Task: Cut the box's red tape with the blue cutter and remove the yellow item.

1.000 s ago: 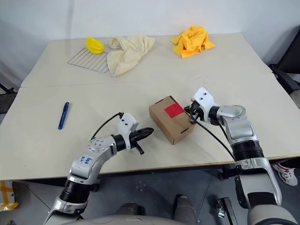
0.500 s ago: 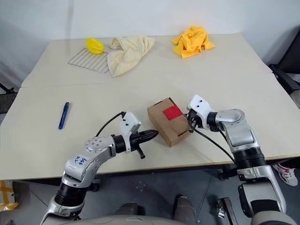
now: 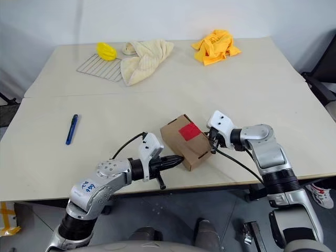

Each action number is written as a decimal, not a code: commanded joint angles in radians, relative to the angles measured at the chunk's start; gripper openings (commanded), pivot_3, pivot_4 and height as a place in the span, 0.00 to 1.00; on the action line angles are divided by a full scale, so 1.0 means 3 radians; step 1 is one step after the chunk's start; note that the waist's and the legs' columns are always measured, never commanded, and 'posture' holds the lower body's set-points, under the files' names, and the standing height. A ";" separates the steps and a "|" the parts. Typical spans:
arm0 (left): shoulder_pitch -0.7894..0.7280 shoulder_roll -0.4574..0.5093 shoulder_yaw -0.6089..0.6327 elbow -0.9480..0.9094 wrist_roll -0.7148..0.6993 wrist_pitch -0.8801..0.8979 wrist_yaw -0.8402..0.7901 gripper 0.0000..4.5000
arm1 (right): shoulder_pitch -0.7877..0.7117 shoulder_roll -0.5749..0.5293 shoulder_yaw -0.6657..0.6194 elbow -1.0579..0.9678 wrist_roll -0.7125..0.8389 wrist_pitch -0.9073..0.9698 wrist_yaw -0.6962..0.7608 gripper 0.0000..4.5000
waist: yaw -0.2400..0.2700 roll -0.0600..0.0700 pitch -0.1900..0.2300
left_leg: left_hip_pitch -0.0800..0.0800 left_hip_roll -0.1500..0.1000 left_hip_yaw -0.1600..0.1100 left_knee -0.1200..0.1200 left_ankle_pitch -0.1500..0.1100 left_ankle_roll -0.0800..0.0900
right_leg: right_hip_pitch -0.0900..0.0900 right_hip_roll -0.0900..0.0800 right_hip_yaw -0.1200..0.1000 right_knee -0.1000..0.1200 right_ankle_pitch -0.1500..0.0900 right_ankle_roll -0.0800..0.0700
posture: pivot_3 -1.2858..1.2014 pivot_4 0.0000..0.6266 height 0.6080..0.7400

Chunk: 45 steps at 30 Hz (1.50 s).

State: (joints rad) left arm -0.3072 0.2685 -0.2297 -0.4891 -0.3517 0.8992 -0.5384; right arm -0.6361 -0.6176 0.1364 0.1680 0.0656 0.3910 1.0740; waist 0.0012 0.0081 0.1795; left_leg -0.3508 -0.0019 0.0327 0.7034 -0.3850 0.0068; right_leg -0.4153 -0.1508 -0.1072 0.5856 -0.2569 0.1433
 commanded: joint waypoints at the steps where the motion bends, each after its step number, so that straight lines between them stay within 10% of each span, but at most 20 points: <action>1: 0.0026 -0.0001 -0.0034 -0.0162 -0.0075 -0.0013 0.0026 0.01 | 0.0012 -0.0077 -0.0001 -0.0114 0.0048 -0.0041 0.0054 0.00 | 0.0003 0.0000 0.0000 | 0.0000 0.0000 0.0000 0.0000 0.0000 0.0000 | 0.0000 0.0000 0.0000 0.0000 0.0000 0.0000 | 0.52 0.24 1.00; 13: 0.0199 0.0171 0.0627 0.0044 -0.0053 -0.0243 0.0192 0.01 | -0.0084 -0.0274 -0.0322 0.0368 -0.0048 -0.0184 -0.0432 0.00 | 0.0002 0.0000 0.0000 | 0.0000 0.0000 0.0000 0.0000 0.0000 0.0000 | 0.0000 0.0000 0.0000 -0.0001 0.0000 0.0000 | 0.52 0.24 1.00; 18: 0.0172 0.0317 0.1042 0.0315 0.0012 -0.0451 0.0317 0.13 | -0.0169 -0.0323 -0.0610 0.0454 0.0202 0.0030 -0.0434 0.27 | -0.0002 0.0000 0.0000 | 0.0000 0.0000 0.0001 0.0000 0.0000 0.0000 | 0.0000 0.0000 0.0000 -0.0001 0.0000 -0.0001 | 0.52 0.24 1.00; 28: -0.0359 0.0349 0.1824 0.0622 -0.0003 -0.0202 0.1052 0.80 | 0.0052 -0.0356 -0.0833 -0.0016 0.0475 0.0330 -0.0527 1.00 | 0.0051 -0.0001 0.0000 | 0.0000 0.0000 0.0000 0.0001 0.0000 0.0000 | 0.0000 0.0000 -0.0001 0.0000 0.0001 0.0000 | 0.52 0.24 1.00; 31: -0.0467 0.0382 0.1937 0.0744 0.0282 -0.0313 0.1445 1.00 | 0.0116 -0.0317 -0.0864 -0.0213 0.0555 0.0437 -0.0595 1.00 | 0.0064 -0.0001 0.0000 | 0.0000 -0.0002 0.0001 0.0001 0.0000 0.0000 | 0.0000 -0.0001 0.0000 0.0000 0.0001 0.0001 | 0.52 0.24 1.00; 45: -0.0533 0.0865 0.2180 0.1436 0.0629 -0.0219 0.1791 1.00 | 0.0239 -0.0368 -0.0831 -0.0526 0.0679 0.0593 -0.0669 1.00 | 0.0070 -0.0003 0.0001 | 0.0000 -0.0001 0.0001 0.0000 -0.0001 -0.0002 | -0.0001 0.0001 -0.0001 0.0001 0.0001 0.0001 | 0.52 0.24 1.00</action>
State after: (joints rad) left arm -0.4555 0.5119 0.3984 -0.0624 -0.1721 0.8316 -0.0099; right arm -0.5634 -0.7052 -0.0911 0.0474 0.2545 0.5697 0.8778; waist 0.0222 0.0074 0.1798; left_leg -0.3507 -0.0022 0.0329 0.7033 -0.3852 0.0062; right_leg -0.4155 -0.1504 -0.1075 0.5858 -0.2566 0.1436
